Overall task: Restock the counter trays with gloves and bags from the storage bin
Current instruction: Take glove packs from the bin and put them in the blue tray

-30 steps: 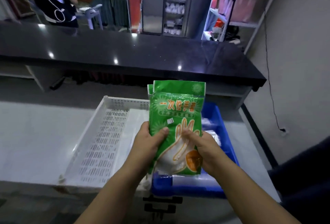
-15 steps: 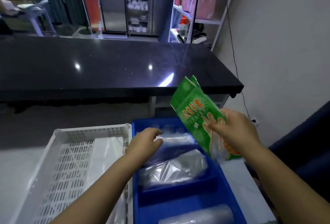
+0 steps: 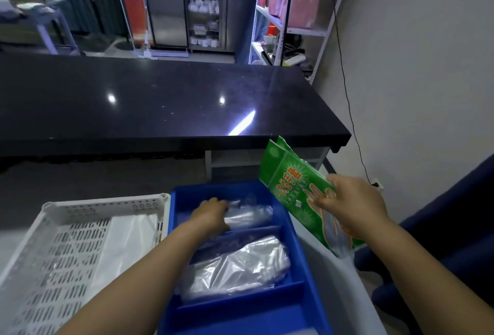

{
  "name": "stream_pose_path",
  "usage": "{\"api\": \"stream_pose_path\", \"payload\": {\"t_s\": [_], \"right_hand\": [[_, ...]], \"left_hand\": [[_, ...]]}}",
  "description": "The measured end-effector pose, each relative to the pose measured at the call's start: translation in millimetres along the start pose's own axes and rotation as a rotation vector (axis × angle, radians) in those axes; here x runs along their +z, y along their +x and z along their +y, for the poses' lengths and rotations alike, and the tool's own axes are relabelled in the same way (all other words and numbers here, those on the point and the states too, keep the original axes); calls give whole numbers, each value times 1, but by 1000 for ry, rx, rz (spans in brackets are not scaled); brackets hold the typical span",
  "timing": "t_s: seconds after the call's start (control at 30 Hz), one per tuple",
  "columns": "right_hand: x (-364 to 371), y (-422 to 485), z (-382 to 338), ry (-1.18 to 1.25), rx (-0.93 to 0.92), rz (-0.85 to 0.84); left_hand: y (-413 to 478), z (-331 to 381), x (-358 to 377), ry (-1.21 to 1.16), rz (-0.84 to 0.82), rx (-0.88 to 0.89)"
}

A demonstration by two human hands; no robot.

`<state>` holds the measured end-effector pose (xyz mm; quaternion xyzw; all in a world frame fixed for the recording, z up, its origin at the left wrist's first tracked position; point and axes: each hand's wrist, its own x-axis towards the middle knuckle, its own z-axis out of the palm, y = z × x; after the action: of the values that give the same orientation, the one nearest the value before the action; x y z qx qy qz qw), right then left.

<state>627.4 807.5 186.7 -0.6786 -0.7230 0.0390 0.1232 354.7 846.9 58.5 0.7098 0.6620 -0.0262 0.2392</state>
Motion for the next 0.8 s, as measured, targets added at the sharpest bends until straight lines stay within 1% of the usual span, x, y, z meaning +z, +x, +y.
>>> {"api": "stream_pose_path", "payload": {"t_s": [0.1, 0.17, 0.3, 0.37, 0.43, 0.53, 0.6, 0.7, 0.8], "right_hand": [[4, 3, 12, -8, -6, -23], [6, 5, 19, 0, -12, -41], [6, 11, 26, -1, -41, -57], [5, 14, 27, 10, -69, -52], [3, 19, 24, 37, -98, -50], [-4, 27, 13, 62, -161, -24], [-10, 34, 1, 54, -210, 13], [-12, 43, -23, 31, -305, 28], [-2, 51, -52, 22, -430, 11]], "left_hand": [[0, 2, 1, -99, -19, -87], [-2, 5, 0, -117, -23, -126], [-9, 8, -1, -107, 23, -97], [-18, 6, -3, -137, 114, -48], [-32, 6, -10, -195, 243, -23], [-56, 6, -28, -119, 464, -14], [-74, 4, -43, -117, 602, -23], [-105, -9, -63, -199, 748, -105], [-133, -29, -74, -309, 850, -234]]}}
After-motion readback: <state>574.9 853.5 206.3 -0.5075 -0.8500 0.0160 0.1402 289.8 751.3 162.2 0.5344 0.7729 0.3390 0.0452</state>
